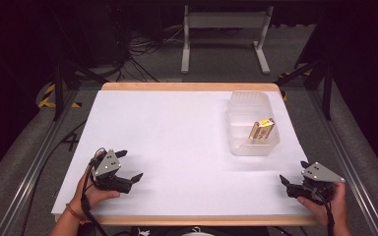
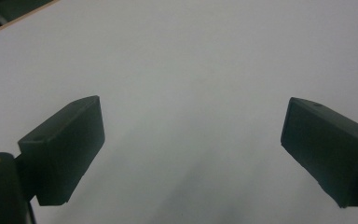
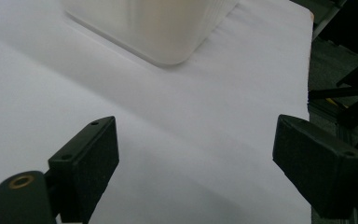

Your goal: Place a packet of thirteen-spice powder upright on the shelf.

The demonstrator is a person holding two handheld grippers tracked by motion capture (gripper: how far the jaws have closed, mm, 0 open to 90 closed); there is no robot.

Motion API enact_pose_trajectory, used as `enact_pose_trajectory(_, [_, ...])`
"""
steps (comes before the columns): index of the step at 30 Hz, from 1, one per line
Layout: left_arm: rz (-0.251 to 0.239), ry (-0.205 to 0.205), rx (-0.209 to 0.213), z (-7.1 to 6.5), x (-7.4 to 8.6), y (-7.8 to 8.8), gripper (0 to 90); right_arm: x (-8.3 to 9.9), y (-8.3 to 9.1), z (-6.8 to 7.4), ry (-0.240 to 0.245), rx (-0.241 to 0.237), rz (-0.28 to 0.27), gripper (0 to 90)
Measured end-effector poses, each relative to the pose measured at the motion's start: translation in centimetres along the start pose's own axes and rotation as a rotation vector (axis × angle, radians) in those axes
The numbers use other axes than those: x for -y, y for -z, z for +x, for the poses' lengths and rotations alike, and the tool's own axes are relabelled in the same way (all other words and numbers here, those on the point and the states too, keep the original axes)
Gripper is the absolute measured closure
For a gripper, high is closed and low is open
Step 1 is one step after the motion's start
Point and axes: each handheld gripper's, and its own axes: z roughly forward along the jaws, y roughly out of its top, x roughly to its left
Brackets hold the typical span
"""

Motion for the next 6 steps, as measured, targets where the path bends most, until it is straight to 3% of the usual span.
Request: enact_pose_trajectory(6, [0.004, 0.001, 0.007, 0.06, -0.04, -0.27, 6.8, -0.04, -0.01, 0.16, 0.001, -0.005, 0.007, 15.3])
